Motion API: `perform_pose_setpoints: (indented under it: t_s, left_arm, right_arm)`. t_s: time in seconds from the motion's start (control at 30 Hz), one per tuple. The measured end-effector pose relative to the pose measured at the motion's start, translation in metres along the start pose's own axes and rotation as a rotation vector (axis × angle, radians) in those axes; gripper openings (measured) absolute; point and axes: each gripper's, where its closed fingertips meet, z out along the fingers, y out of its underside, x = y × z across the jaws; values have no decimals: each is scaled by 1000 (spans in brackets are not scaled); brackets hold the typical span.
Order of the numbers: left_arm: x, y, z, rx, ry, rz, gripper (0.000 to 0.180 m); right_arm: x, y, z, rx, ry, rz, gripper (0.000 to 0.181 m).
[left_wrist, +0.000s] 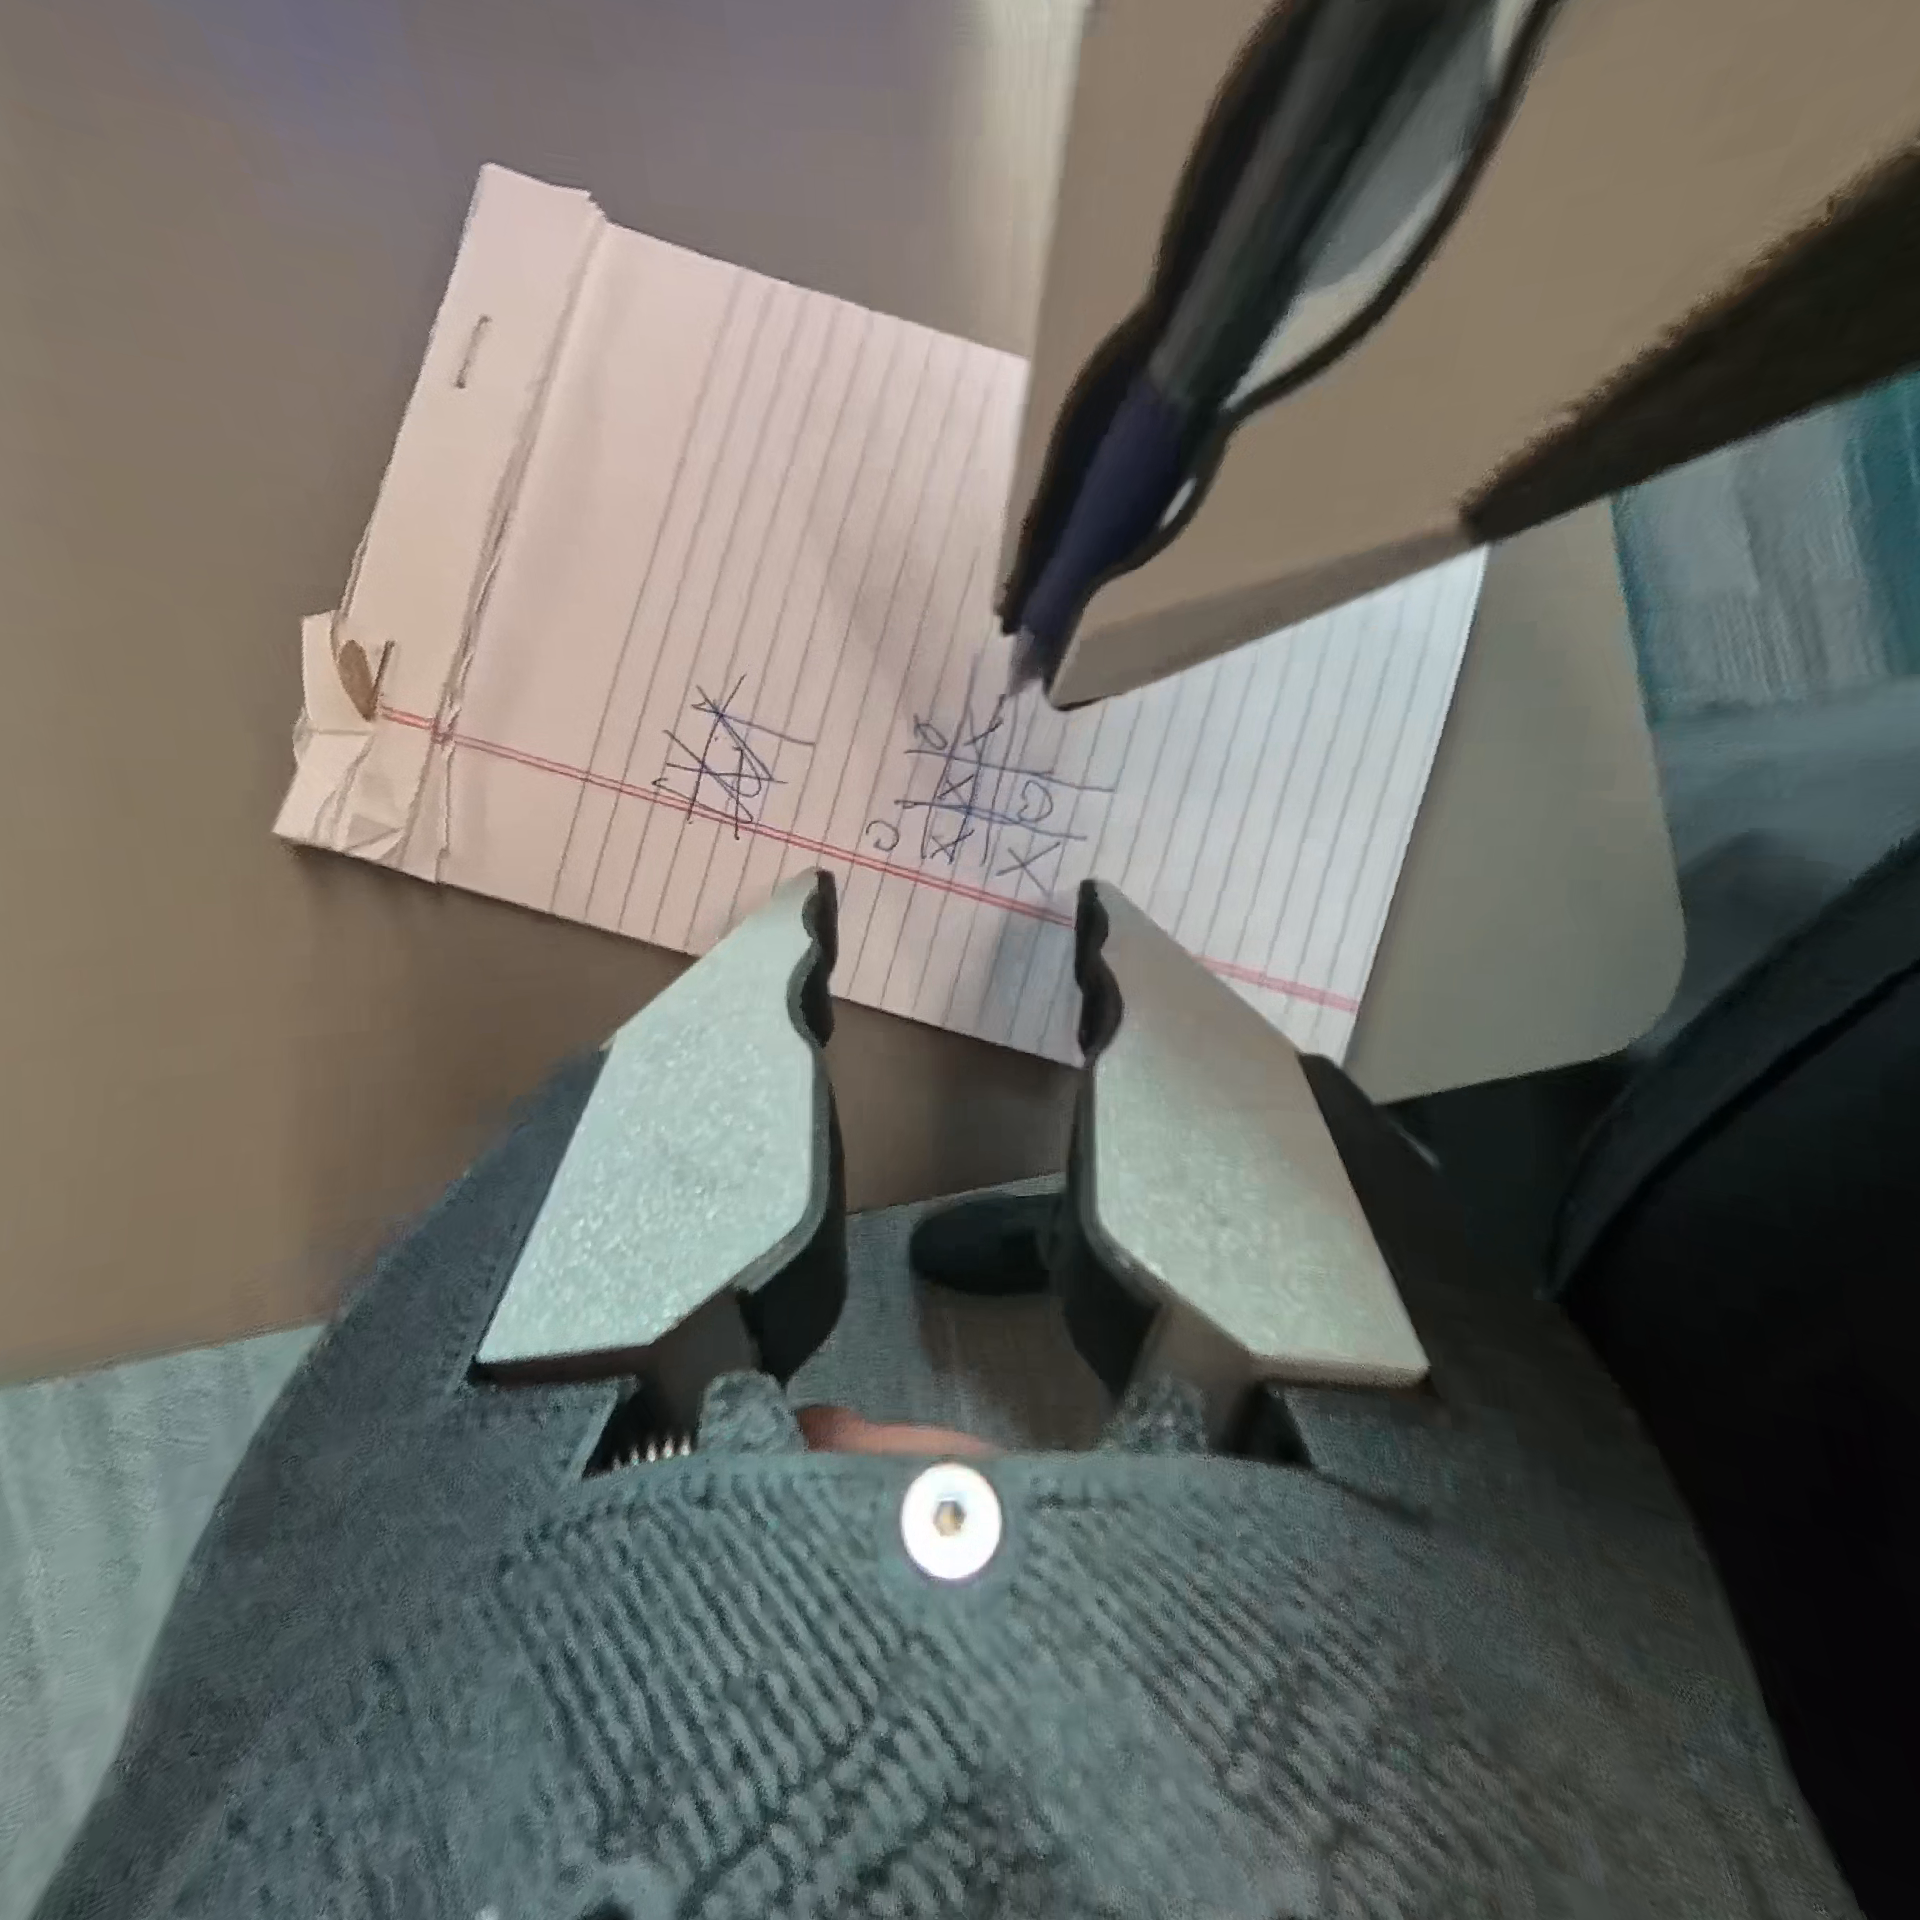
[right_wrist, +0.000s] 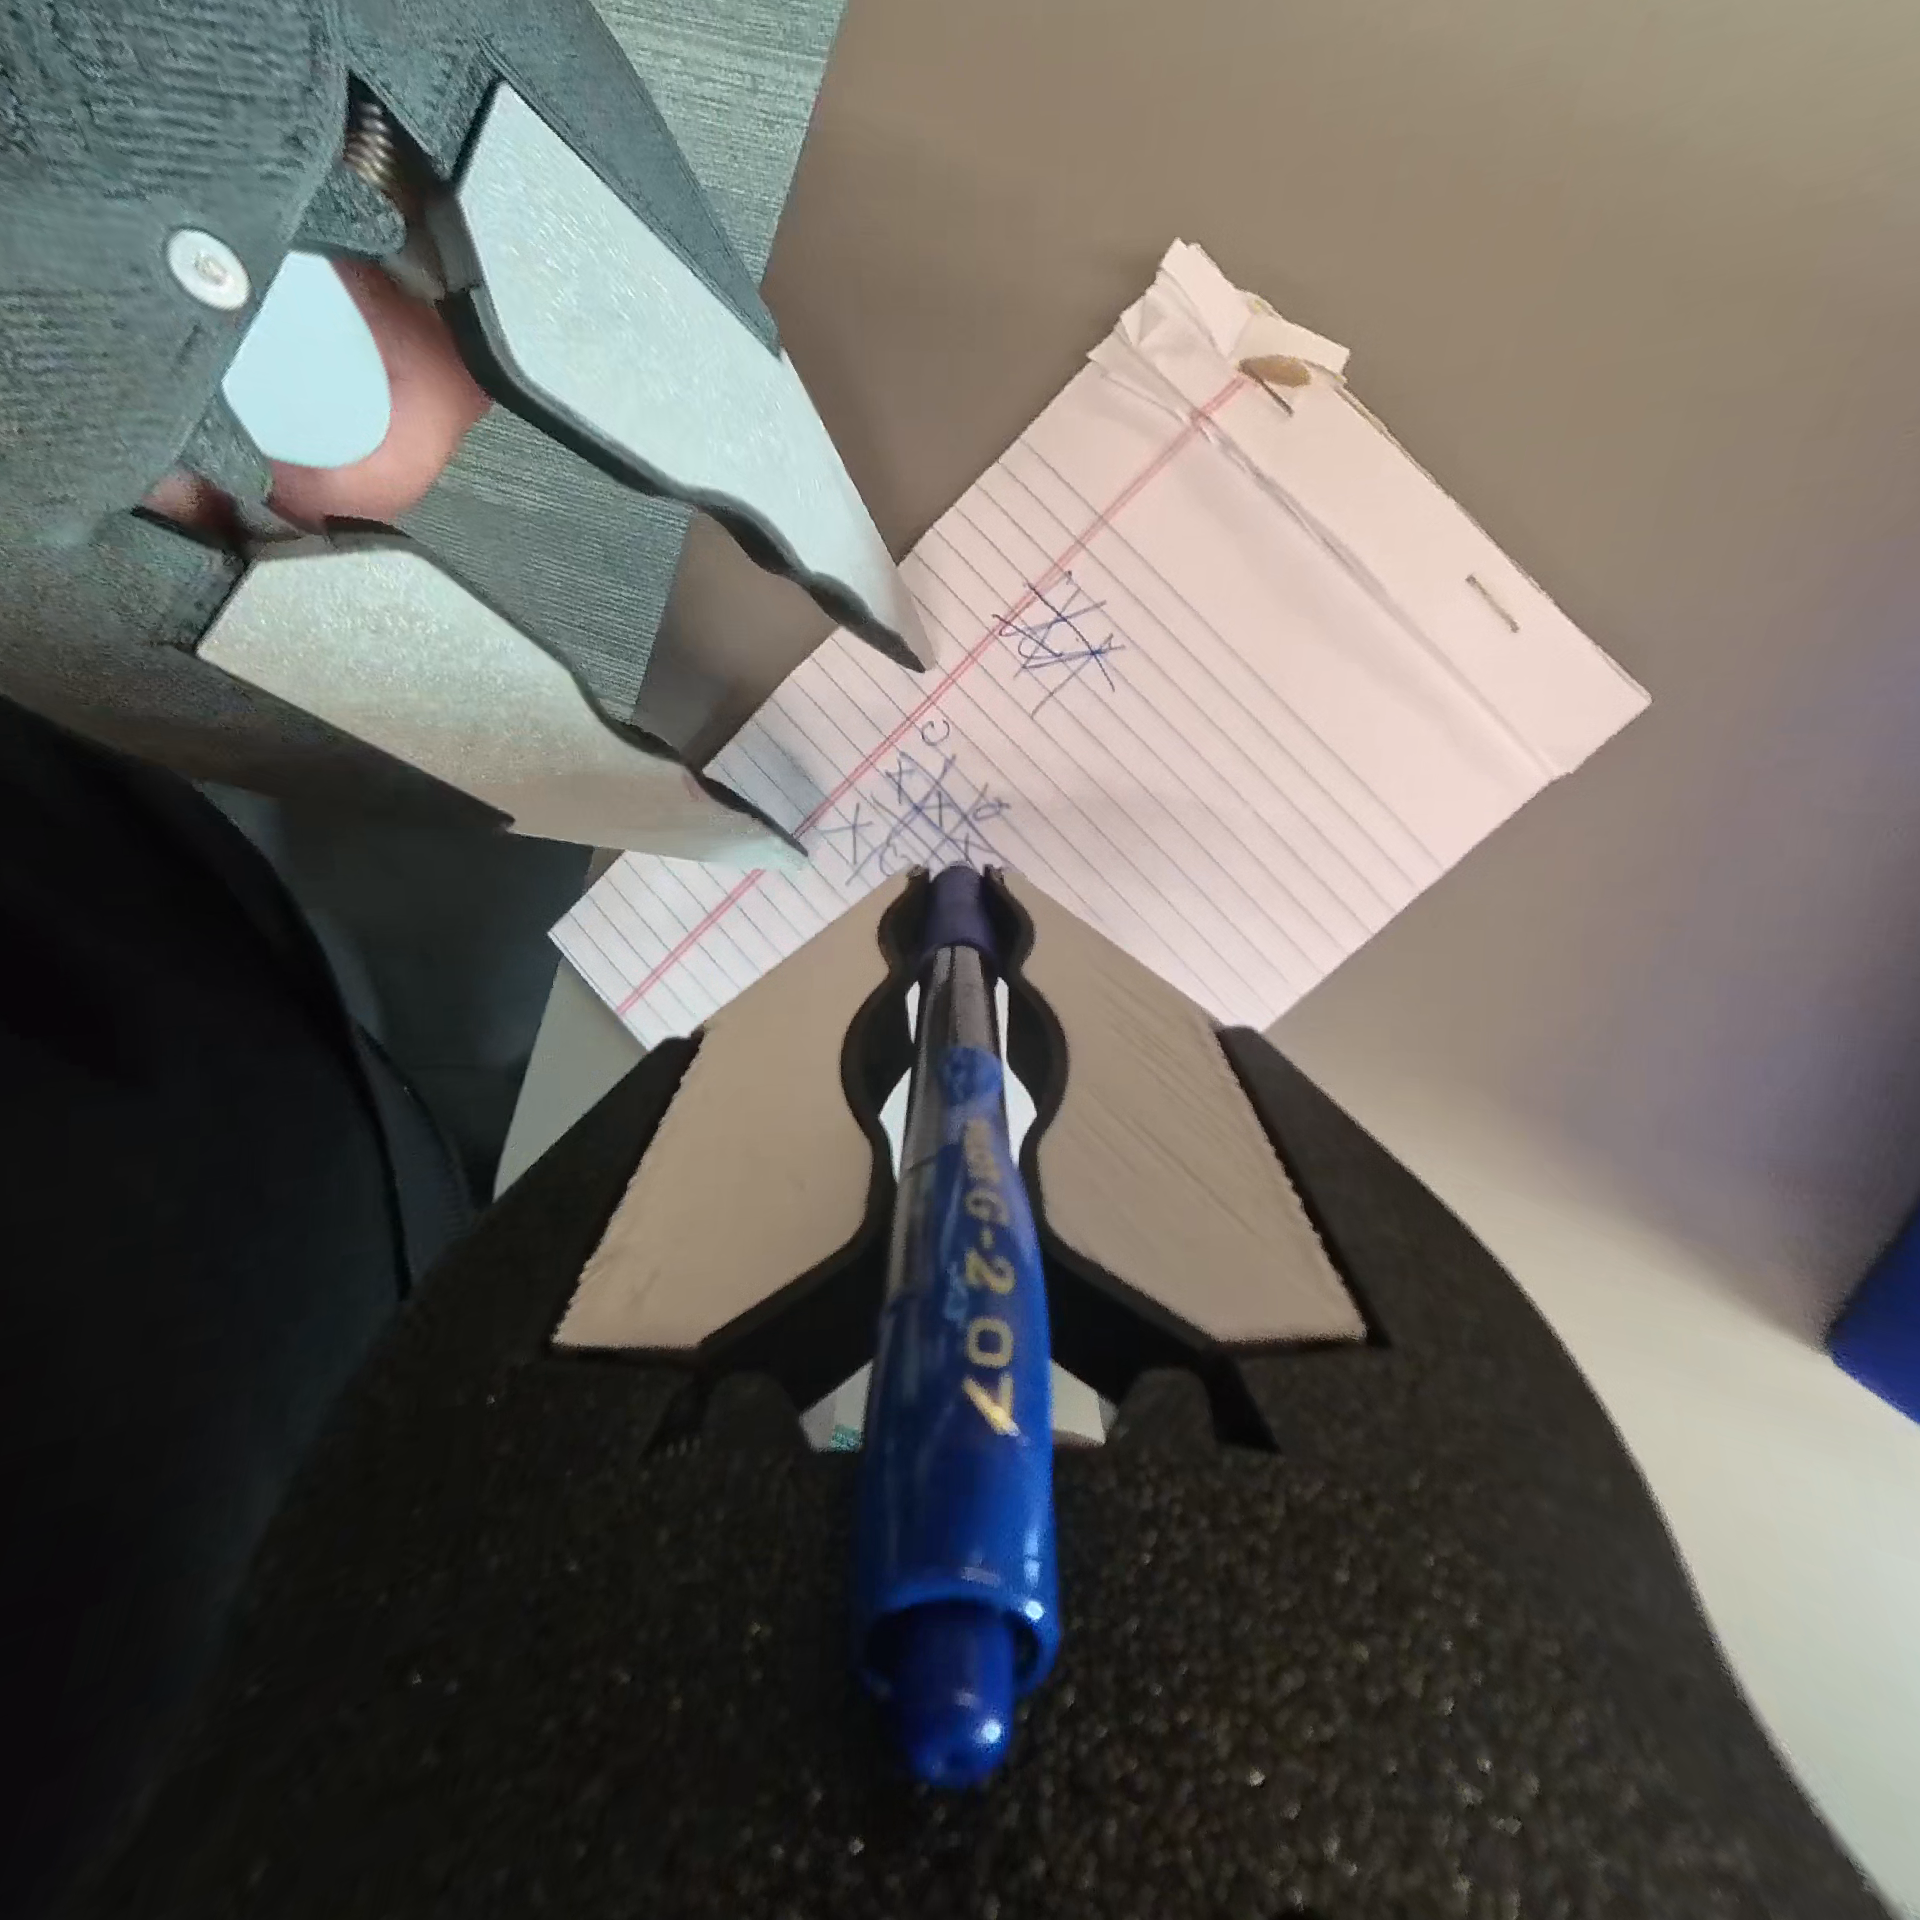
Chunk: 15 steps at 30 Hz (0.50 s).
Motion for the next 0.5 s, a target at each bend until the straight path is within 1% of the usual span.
perform_pose_setpoints:
  t_s: [0.13, 0.27, 0.37, 0.43, 0.5]
  left_arm:
    - [4, -2, 0, 20, -3, -119, 52]
    - [14, 1, -1, 37, -14, -111, 70]
    - [21, 6, -1, 26, -42, -83, 83]
    - [22, 9, -1, 15, -75, -74, 86]
    - [19, 12, -3, -3, -120, -119, 81]
  right_arm:
    - [-2, 4, -1, 6, -1, 17, 9]
    - [-9, 2, 5, 22, -29, 52, 9]
    - [-16, -4, 11, 24, -58, 22, 9]
    - [-18, -8, 14, 20, -66, -16, 9]
    - [-19, -10, 14, 18, -78, -53, 9]
